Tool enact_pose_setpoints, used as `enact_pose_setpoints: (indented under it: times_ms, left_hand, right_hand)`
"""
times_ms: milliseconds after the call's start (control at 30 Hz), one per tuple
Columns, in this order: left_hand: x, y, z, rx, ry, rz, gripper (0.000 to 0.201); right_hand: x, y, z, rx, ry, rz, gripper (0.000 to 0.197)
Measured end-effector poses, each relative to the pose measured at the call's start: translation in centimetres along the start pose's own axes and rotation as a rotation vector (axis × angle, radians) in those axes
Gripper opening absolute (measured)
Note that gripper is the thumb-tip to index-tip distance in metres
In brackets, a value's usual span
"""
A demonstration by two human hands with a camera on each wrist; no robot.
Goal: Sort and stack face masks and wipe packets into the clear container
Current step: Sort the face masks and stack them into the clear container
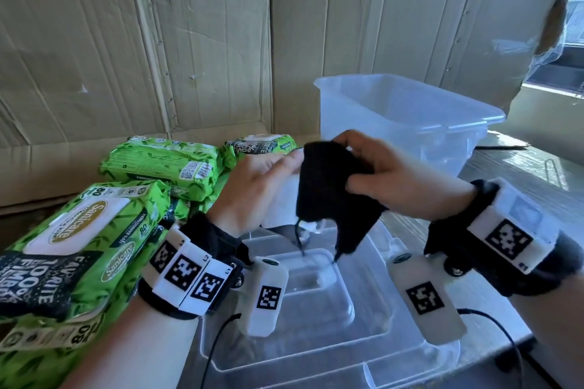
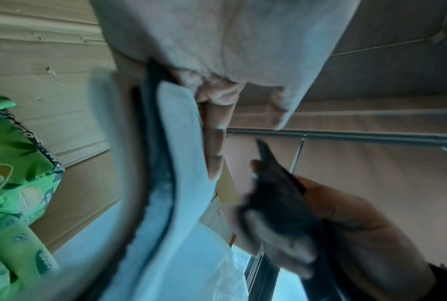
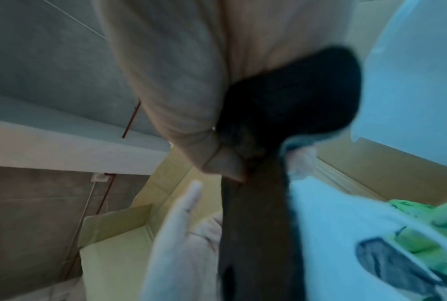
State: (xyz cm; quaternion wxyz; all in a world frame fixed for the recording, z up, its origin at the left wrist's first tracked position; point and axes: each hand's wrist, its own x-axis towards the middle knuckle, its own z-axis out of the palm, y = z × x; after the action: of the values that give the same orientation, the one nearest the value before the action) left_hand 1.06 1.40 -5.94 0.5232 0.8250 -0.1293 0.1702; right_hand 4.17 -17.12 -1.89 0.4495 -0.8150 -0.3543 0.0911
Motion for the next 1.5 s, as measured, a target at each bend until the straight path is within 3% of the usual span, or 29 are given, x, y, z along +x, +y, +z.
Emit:
enact_pose_setpoints:
  times_ms: [67,100,200,267,333,433,533,567,633,733,800,833,867,1000,1067,1233,1367,1500]
  left_hand:
    - [0.0,0.0,-0.2,-0.126,-0.059,-0.015,0.081]
    - [-0.1,0.1,-0.1,-0.135,-0.072,-0.011,0.082]
    - [0.0,0.2,0.4,0.014,0.009,-0.029,0.018]
    - [0.0,0.1,0.4,0.033,0.078,-0.068,0.003]
    - [0.1,-0.1,0.2,-0.012,0.158,-0.088,0.006]
    - [0.3,-0.4,0.0,-0.048,0.232,-0.109,0.007]
    - [0.3,-0.5,0.1,-0.111,0.223,-0.137,0.039]
    - [0.3,-0.5,0.1,-0.149,0.219,-0.16,0.046]
    - [0.3,-0.2,0.3,-0.202,0.174,-0.216,0.055]
    - [0.2,0.1,0.6,-0.3,0.073,-0.237,0.057]
    - [0.2,0.1,0.8,-0.246,0.065,-0.203,0.028]
    - [0.2,0.2,0.8,-0.195,0.073,-0.2,0.01]
    - [0.3,0.1,0.8,-0.154,0.078,-0.201,0.008]
    - [0.0,0.2,0.6,-0.092,0.006,-0.199,0.018]
    - [-0.2,0.5,0.7,-0.067,-0.046,-0.179,0.019]
    - [-0.3,0.8,0.8,-0.086,-0.058,-0.185,0.015]
    - [-0.5,1.2,0.9,-0.101,-0.095,-0.191,0.011]
    - [-0.7,1.5,1.1,-0.036,-0.146,-0.164,0.019]
  right_hand:
    - [0.4,0.6,0.3,0.002,-0.082,0.047,0.033]
    - [0.5,0.8,0.4,0.0,-0.107,0.068,0.035]
    - [0.6,1.3,0.3,0.003,-0.082,0.096,0.038]
    - [0.5,1.7,-0.2,-0.013,0.007,0.108,0.033]
    - [0.3,2.4,-0.8,-0.007,0.12,0.109,0.018]
    - [0.0,3.5,-1.8,0.025,0.421,0.13,0.019]
    - [0.0,3.3,-1.9,0.039,0.821,-0.012,0.024]
    - [-0.1,3.1,-1.5,-0.014,0.881,-0.078,0.022]
    - [-0.2,2.9,0.2,-0.18,0.83,-0.212,0.017]
    - [-0.3,3.6,3.1,-0.376,0.433,-0.322,0.01]
    - [-0.6,4.1,3.5,-0.413,0.185,-0.326,0.024]
    - [-0.7,4.0,3.2,-0.376,0.118,-0.31,0.03]
    - [-0.9,3.9,2.7,-0.304,0.099,-0.28,0.033]
    - [-0.4,4.4,1.0,-0.092,0.313,-0.079,0.033]
    - [0.0,5.0,1.1,-0.01,0.337,-0.009,0.032]
    - [-0.5,5.4,1.1,0.151,0.554,-0.054,0.027]
    - [-1.1,4.3,1.3,0.285,0.447,-0.152,0.018]
    - [-0.7,4.0,1.0,0.104,0.375,-0.13,0.033]
